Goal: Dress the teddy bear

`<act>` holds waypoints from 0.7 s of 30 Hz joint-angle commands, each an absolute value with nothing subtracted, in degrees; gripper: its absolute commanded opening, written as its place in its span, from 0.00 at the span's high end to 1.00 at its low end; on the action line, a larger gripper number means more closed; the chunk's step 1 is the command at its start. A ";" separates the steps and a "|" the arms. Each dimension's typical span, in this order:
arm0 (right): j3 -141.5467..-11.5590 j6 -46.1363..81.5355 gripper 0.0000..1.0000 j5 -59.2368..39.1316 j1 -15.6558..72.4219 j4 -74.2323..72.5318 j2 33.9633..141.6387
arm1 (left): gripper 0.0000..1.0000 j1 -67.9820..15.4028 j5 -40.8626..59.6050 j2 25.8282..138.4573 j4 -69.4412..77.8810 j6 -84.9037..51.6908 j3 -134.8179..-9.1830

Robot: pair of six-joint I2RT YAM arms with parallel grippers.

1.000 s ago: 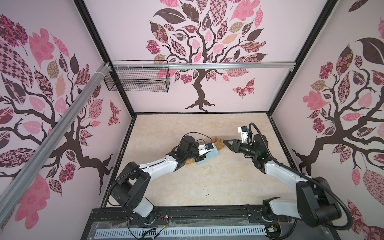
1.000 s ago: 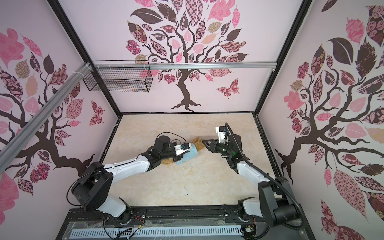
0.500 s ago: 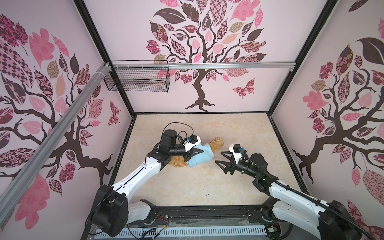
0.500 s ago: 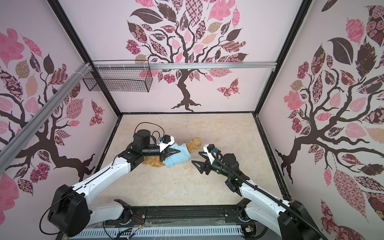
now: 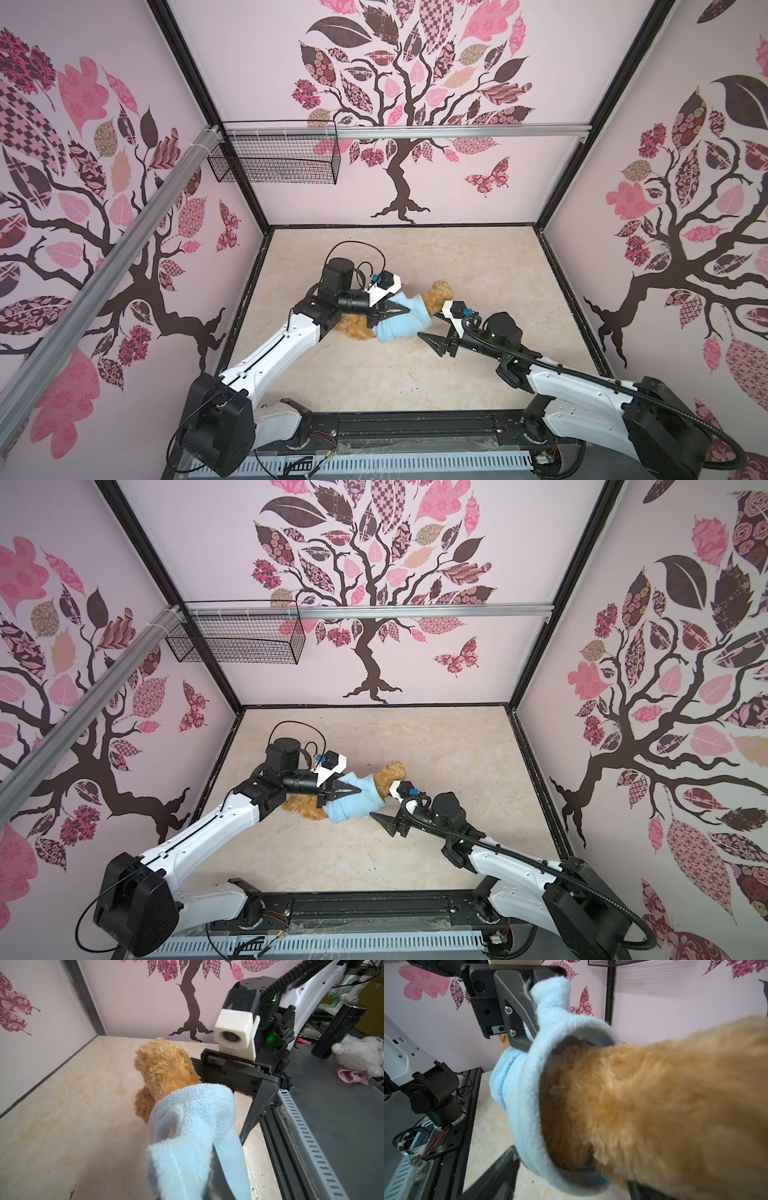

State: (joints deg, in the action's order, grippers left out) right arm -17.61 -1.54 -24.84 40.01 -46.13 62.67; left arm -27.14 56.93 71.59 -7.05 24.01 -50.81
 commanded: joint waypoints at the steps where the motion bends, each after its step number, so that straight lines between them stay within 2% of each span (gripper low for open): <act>1: -18.14 0.25 0.19 -28.02 40.16 -53.44 64.66 | 1.00 -28.04 59.84 70.04 -6.92 25.72 -52.94; 8: -20.27 5.03 0.21 -32.59 40.11 -60.28 70.77 | 1.00 -31.24 58.08 71.29 -7.89 28.91 -52.75; 10: -20.39 5.28 0.22 -30.32 40.16 -58.30 70.72 | 1.00 -31.34 56.95 71.35 -8.40 29.48 -52.74; 14: -17.30 3.73 0.20 -18.89 40.09 -46.19 63.49 | 1.00 -29.77 54.28 70.29 -13.74 35.26 -52.93; 17: -13.80 4.30 0.19 -17.24 40.14 -42.60 57.61 | 1.00 -28.85 53.14 69.75 -14.79 37.65 -52.39; 21: -12.43 8.20 0.19 -14.66 40.14 -28.46 46.78 | 1.00 -28.71 47.43 69.87 -16.07 42.67 -51.57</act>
